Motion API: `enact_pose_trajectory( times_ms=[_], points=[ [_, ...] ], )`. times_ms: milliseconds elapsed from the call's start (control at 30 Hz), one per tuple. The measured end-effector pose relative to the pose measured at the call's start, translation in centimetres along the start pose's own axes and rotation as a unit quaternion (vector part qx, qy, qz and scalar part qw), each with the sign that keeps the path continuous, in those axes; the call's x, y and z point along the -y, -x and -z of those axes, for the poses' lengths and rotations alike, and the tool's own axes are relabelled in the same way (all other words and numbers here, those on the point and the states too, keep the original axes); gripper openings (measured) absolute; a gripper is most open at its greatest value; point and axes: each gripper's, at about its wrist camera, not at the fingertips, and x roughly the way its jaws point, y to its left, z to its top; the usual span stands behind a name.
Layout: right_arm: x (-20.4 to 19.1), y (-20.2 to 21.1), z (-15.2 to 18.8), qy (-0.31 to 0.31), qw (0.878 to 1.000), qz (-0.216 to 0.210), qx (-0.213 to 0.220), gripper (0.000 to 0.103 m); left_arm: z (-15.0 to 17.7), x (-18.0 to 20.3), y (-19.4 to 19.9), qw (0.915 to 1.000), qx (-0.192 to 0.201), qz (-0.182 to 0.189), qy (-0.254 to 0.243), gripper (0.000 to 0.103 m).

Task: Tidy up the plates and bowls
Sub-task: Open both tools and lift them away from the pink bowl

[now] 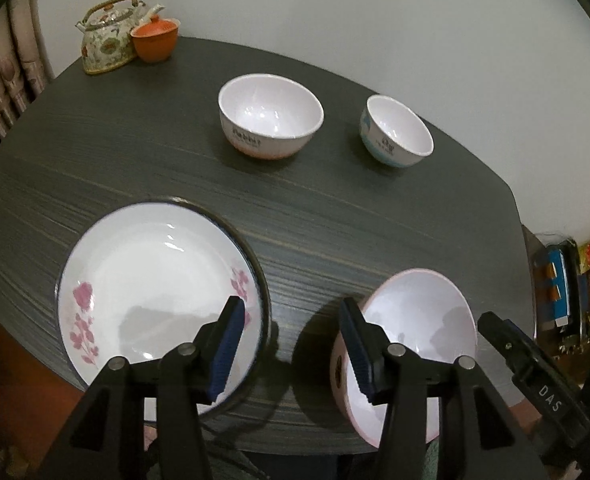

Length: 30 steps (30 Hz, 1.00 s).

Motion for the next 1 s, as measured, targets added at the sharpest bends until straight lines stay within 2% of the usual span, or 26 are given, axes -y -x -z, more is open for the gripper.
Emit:
enact_pose_trajectory(
  times_ms=[233,433,767,1000],
  points=[
    [-2.8,0.3,-1.5,0.045,0.999,-0.016,0.003,0.055,-1.8,-2.1,0.7,0.9997,0.012,-0.013,0.018,0.05],
    [-5.9,0.2,-3.3,0.077,0.995,-0.056,-0.002,0.055,-3.6,-3.6,0.7,0.999,0.022,-0.033,0.021,0.05],
    [-10.1,-2.5,-7.0,0.149,0.988,-0.04,-0.005,0.055,-6.9,-5.6,-0.7,0.9977,0.019,-0.057,0.031,0.05],
    [-11.2,-5.6,-10.2,0.138,0.988,-0.055,-0.033,0.055,-9.1,-6.7,-2.4,0.9971,0.008,-0.059,0.048,0.05]
  ],
)
